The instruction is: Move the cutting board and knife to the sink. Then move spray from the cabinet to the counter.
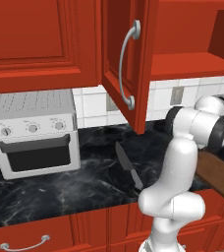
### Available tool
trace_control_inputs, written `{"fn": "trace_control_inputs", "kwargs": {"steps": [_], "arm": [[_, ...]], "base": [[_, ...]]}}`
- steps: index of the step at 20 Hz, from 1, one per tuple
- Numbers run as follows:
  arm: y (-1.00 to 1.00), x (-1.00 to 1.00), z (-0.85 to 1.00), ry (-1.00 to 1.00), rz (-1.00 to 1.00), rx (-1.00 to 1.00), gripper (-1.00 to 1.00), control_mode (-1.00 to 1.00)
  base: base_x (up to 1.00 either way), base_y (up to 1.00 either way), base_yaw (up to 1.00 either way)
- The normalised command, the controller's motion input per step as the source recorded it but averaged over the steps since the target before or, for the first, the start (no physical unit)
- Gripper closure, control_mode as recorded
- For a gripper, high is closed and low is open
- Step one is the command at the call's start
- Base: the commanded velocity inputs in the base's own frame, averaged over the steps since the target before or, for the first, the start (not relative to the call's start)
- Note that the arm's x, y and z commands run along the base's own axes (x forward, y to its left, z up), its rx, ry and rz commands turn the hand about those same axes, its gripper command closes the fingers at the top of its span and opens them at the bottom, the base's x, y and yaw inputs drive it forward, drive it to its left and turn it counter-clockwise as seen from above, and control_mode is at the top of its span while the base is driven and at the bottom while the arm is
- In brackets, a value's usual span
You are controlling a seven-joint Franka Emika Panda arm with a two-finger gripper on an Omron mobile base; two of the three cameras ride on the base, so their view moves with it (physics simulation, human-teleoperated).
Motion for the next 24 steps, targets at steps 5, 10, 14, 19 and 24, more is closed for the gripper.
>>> {"fn": "trace_control_inputs", "kwargs": {"steps": [5, 10, 14, 19, 24], "arm": [[0.00, -0.51, 0.47, -0.10, -0.01, 0.00, -1.00, -1.00], [-0.03, -0.74, 0.34, -0.07, -0.06, 0.00, -1.00, -1.00], [-0.10, -0.90, 0.10, -0.05, -0.15, 0.05, -1.00, -1.00], [-0.08, -0.74, 0.14, -0.09, -0.25, 0.11, -1.00, -1.00], [-0.28, -0.48, 0.24, -0.04, -0.29, 0.21, -1.00, -1.00]], "base": [[0.00, 0.00, 0.00], [0.00, 0.00, 0.00], [0.00, 0.00, 0.00], [0.00, 0.00, 0.00], [0.00, 0.00, 0.00]]}}
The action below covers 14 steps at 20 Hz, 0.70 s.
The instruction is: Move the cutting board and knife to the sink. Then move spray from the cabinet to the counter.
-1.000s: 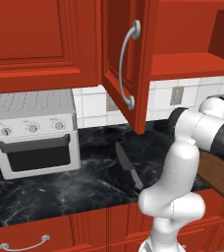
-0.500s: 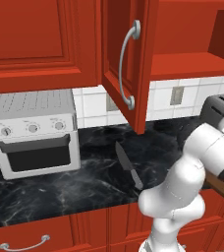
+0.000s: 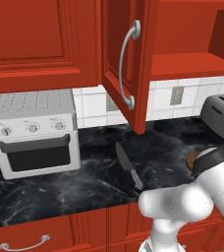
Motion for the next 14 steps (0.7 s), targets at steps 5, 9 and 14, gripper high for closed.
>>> {"fn": "trace_control_inputs", "kwargs": {"steps": [5, 9, 14], "arm": [[-0.47, -0.55, 0.29, 0.00, -0.30, 0.32, -1.00, -1.00], [-0.55, -0.67, 0.26, 0.00, -0.27, 0.35, -1.00, -1.00], [-0.35, -0.87, 0.05, 0.00, -0.21, 0.39, -1.00, -1.00]], "base": [[0.00, 0.00, 0.00], [0.00, 0.00, 0.00], [0.00, 0.00, 0.00]]}}
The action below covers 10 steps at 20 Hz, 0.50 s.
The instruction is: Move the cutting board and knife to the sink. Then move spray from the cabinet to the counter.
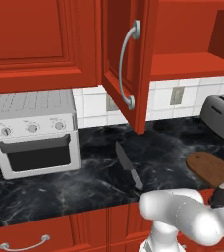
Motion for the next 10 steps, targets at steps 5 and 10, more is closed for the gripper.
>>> {"fn": "trace_control_inputs", "kwargs": {"steps": [5, 10], "arm": [[-0.12, -0.89, -0.18, 0.00, -0.06, 0.36, -1.00, -1.00], [0.00, -0.15, -0.14, 0.05, 0.00, 0.34, -1.00, -1.00]], "base": [[0.00, 0.00, 0.00], [0.00, 0.00, 0.00]]}}
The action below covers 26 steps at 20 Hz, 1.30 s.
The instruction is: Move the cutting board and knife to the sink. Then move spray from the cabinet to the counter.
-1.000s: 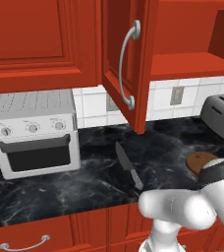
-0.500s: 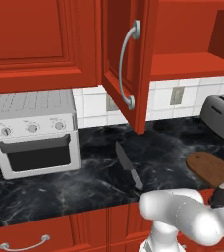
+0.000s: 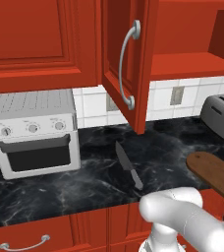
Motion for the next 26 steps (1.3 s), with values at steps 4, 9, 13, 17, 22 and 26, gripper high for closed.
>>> {"fn": "trace_control_inputs", "kwargs": {"steps": [4, 9, 13, 17, 22, 26], "arm": [[0.00, 0.00, -0.20, 0.00, 0.00, 0.32, -1.00, -1.00], [0.00, 0.00, -0.50, 0.00, 0.00, 0.26, -1.00, -1.00], [0.00, 0.05, -0.51, 0.00, 0.00, 0.14, -1.00, -1.00], [0.00, 0.37, -0.24, 0.00, 0.00, 0.08, -1.00, -1.00], [0.00, 0.50, -0.21, 0.00, 0.00, 0.05, -1.00, -1.00], [-0.01, 0.26, -0.35, 0.00, 0.00, 0.07, -1.00, -1.00]], "base": [[0.00, 0.00, 0.00], [0.00, 0.00, 0.00], [0.00, 0.00, 0.00], [0.00, 0.00, 0.00], [0.00, 0.00, 0.00], [0.00, 0.00, 0.00]]}}
